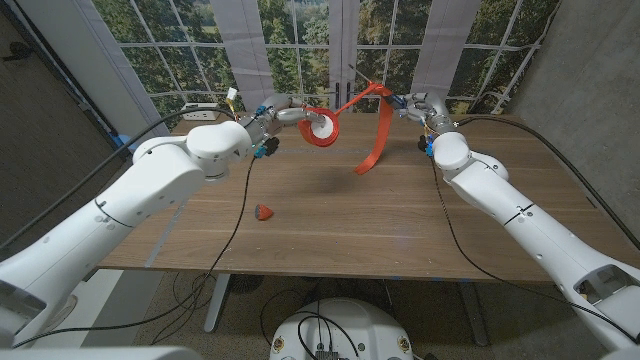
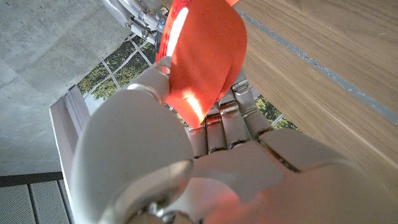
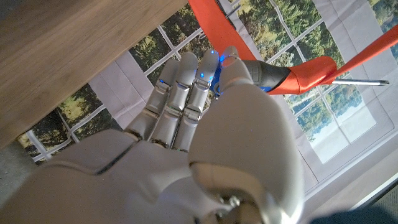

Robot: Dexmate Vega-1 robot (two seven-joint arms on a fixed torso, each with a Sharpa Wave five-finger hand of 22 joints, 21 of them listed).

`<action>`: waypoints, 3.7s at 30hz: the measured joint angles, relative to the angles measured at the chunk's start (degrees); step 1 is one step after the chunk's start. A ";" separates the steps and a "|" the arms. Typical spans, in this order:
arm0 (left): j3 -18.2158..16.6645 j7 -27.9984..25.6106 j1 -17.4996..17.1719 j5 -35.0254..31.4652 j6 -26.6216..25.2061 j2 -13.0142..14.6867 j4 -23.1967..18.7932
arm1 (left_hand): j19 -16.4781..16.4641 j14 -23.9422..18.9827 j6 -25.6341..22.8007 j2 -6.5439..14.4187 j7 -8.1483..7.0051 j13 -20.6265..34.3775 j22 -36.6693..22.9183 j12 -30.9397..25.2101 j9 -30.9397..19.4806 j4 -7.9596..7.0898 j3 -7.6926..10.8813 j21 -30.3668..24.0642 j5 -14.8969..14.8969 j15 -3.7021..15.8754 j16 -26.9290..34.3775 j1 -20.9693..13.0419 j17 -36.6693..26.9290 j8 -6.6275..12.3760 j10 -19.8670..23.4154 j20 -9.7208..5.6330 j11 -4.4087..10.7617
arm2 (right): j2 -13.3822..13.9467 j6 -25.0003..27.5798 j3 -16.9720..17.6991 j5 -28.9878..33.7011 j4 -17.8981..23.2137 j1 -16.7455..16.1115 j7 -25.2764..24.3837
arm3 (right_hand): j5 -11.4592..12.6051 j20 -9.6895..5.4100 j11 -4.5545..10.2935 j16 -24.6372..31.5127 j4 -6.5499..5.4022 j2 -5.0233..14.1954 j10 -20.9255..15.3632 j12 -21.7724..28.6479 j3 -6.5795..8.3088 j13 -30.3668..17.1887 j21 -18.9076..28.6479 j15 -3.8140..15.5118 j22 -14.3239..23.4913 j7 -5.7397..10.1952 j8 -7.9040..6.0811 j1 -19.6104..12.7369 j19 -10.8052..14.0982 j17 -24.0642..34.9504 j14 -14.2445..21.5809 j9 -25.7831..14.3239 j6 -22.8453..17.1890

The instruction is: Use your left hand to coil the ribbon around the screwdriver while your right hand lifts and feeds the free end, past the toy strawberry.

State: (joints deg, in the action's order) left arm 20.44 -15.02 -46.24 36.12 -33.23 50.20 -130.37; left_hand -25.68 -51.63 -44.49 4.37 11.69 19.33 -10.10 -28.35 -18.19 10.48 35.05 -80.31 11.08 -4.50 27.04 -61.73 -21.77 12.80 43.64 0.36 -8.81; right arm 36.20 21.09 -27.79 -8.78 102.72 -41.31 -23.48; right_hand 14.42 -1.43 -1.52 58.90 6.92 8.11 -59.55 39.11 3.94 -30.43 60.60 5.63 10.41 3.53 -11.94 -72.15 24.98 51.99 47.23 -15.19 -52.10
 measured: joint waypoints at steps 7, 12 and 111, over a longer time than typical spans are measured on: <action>-0.21 -2.42 -0.31 0.04 -2.67 0.02 -0.28 | 0.05 -0.01 0.00 0.00 0.00 0.36 0.00 0.66 -0.01 0.00 0.00 0.04 0.00 0.01 -0.26 0.00 -0.50 0.00 0.60 -0.04 -0.01 | 3.12 2.12 -2.04 2.22 1.57 1.14 3.87 | -0.02 -0.17 0.41 0.00 -0.05 0.00 0.41 0.00 0.05 -0.26 0.00 0.04 0.00 0.00 0.00 0.00 -0.17 0.00 -0.22 0.00 0.00; -0.27 -3.88 -0.33 0.19 -5.01 0.18 -0.51 | 0.24 -0.01 0.00 0.00 0.00 0.36 -0.02 0.83 0.01 -0.01 -0.01 0.04 0.00 0.01 -0.69 0.00 -1.23 0.00 0.60 -0.05 -0.01 | 5.08 3.71 -3.73 5.01 2.85 1.67 5.69 | -0.03 -0.21 0.61 0.00 -0.05 0.01 0.61 0.00 0.05 -0.26 -0.01 -0.12 0.00 0.00 0.00 -0.01 -0.21 0.00 -0.50 0.00 0.00; 14.76 -1.69 12.47 -9.54 -36.39 0.66 7.17 | 15.57 14.04 15.99 2.12 -9.09 2.60 0.41 16.32 4.38 -0.66 1.02 9.66 0.15 8.35 -13.31 1.01 5.23 -2.88 -6.69 5.18 9.23 | 7.56 25.00 -28.27 50.68 1.70 14.80 46.12 | 0.15 2.59 2.71 -27.11 -0.12 -0.49 25.07 -16.34 3.31 9.65 -4.94 -2.45 -0.55 1.07 1.40 4.89 -8.97 -20.60 -15.22 1.31 1.70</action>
State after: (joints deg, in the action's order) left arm 35.20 -16.71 -33.76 26.58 -69.61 50.86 -123.21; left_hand -10.11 -37.59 -28.50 6.49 2.60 21.93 -9.68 -12.03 -13.81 9.82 36.08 -70.64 11.23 3.85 13.73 -60.72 -16.54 9.92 36.95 5.54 0.42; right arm 43.76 46.09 -56.06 41.91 104.42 -26.51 22.64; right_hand 14.57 1.16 1.19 31.80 6.80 7.62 -34.48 22.77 7.25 -20.78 55.66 3.18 9.86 4.60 -10.54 -67.26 16.01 31.39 32.01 -13.88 -50.39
